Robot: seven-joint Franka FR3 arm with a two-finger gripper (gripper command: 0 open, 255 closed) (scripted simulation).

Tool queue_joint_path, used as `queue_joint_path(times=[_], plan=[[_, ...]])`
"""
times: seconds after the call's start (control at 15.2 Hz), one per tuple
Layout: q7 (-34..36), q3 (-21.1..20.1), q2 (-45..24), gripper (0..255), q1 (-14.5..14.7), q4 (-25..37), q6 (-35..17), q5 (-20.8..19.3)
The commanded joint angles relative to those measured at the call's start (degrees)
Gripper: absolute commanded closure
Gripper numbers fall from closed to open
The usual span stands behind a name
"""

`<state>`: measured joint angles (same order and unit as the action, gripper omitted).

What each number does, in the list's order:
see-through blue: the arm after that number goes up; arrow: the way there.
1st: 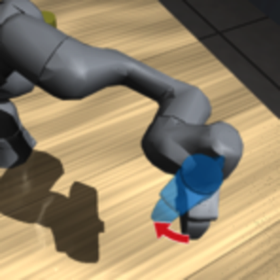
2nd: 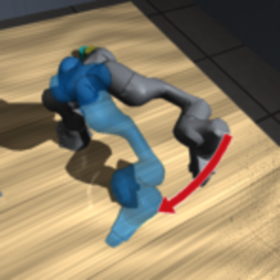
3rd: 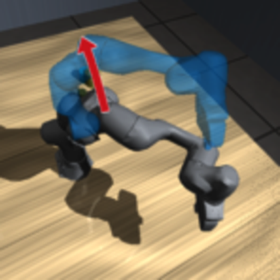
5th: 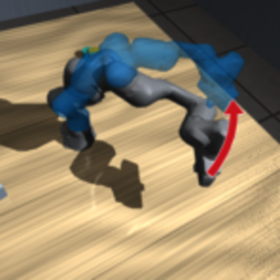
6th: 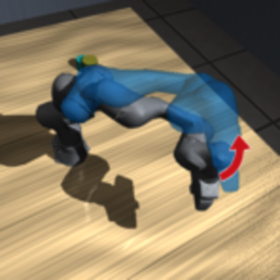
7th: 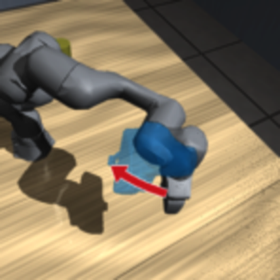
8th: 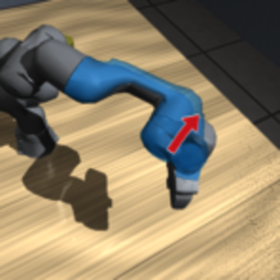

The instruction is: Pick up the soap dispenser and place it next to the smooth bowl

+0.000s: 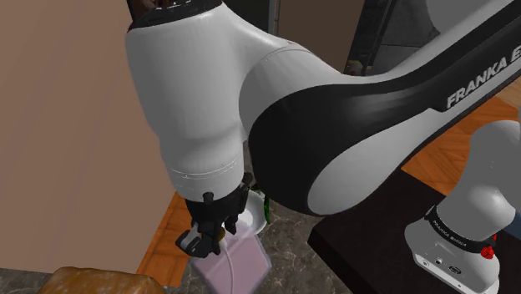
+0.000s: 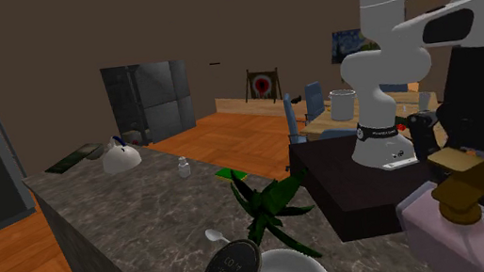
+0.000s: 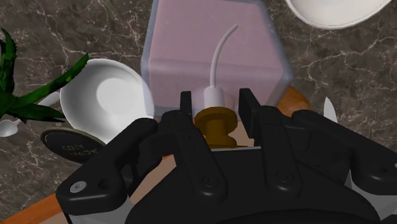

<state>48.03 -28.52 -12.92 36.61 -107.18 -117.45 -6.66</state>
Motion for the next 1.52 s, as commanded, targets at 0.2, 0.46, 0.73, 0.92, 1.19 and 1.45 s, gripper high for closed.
queue_joint_path(times=[0.2, 0.46, 0.73, 0.92, 1.19, 1.45], plan=[[0.6, 0.3, -1.6, 255, 0.2, -1.9, -3.4, -1.0], [1.2, 0.6, -3.1, 255, 0.5, -3.3, -6.0, -2.0], [1.9, 1.0, -4.7, 255, 0.8, -4.4, -8.6, -3.1], [2.5, 1.4, -6.1, 255, 1.1, -5.1, -10.5, -3.9], [3.3, 2.0, -8.0, 255, 1.5, -5.9, -13.0, -5.2], [4.1, 2.7, -10.0, 255, 2.0, -6.5, -15.3, -6.5]])
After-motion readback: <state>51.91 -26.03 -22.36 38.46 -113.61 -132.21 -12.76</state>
